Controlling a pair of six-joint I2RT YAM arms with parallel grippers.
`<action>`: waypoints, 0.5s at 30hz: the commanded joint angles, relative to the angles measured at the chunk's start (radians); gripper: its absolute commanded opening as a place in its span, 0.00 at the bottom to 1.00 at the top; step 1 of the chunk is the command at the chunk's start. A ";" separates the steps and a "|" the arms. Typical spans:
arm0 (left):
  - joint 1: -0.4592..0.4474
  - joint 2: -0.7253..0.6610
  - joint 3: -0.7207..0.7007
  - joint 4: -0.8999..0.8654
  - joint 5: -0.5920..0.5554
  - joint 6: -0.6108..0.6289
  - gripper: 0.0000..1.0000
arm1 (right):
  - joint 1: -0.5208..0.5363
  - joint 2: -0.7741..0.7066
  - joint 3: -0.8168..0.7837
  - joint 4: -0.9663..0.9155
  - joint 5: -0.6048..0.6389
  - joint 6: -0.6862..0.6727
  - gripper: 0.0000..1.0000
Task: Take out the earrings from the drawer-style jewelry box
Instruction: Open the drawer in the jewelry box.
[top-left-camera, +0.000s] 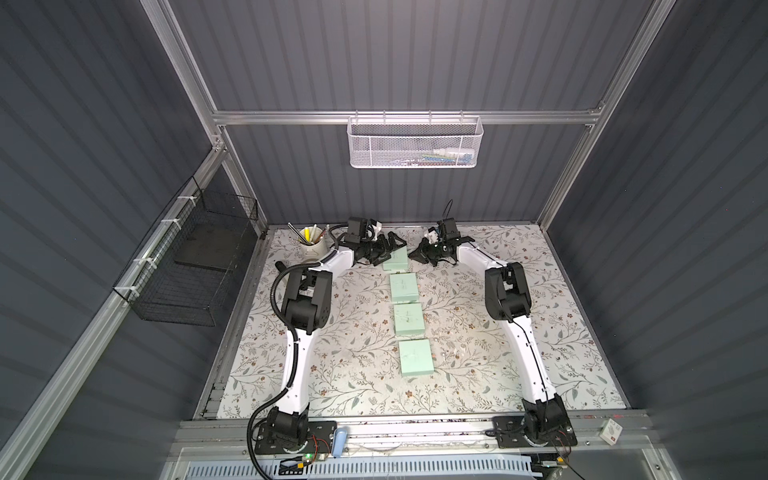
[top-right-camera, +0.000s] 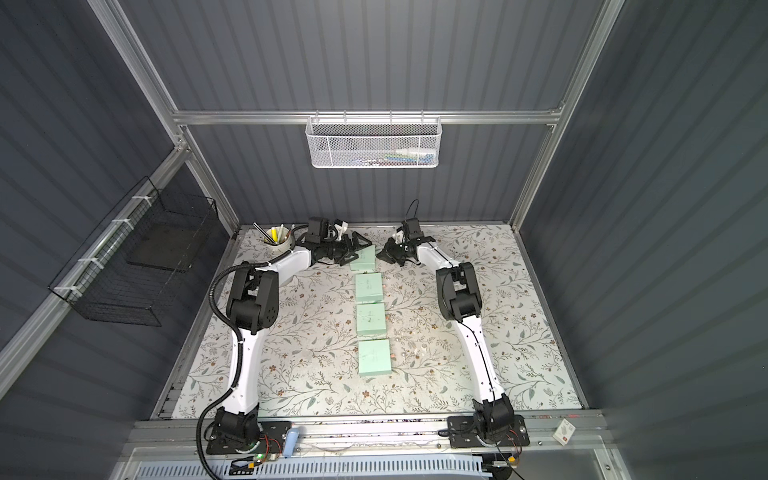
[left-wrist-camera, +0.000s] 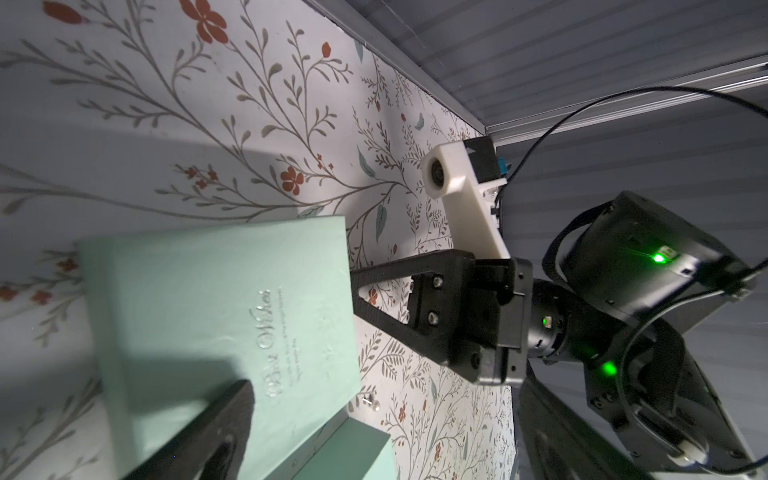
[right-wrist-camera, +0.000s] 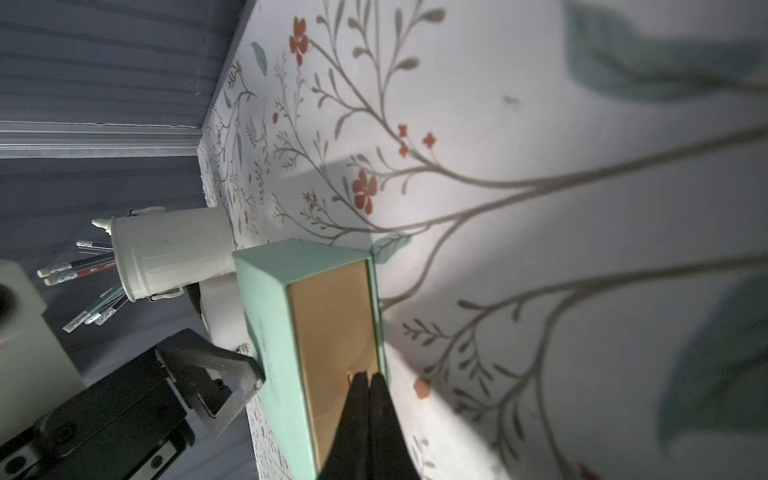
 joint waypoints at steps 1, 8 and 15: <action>0.005 0.027 -0.008 -0.035 -0.013 0.013 1.00 | -0.012 -0.044 -0.031 0.010 0.011 0.001 0.00; 0.005 0.023 -0.013 -0.037 -0.018 0.012 1.00 | -0.024 -0.062 -0.070 0.041 0.016 0.013 0.00; 0.006 0.021 -0.014 -0.035 -0.020 0.011 1.00 | -0.036 -0.074 -0.082 0.042 0.028 0.013 0.00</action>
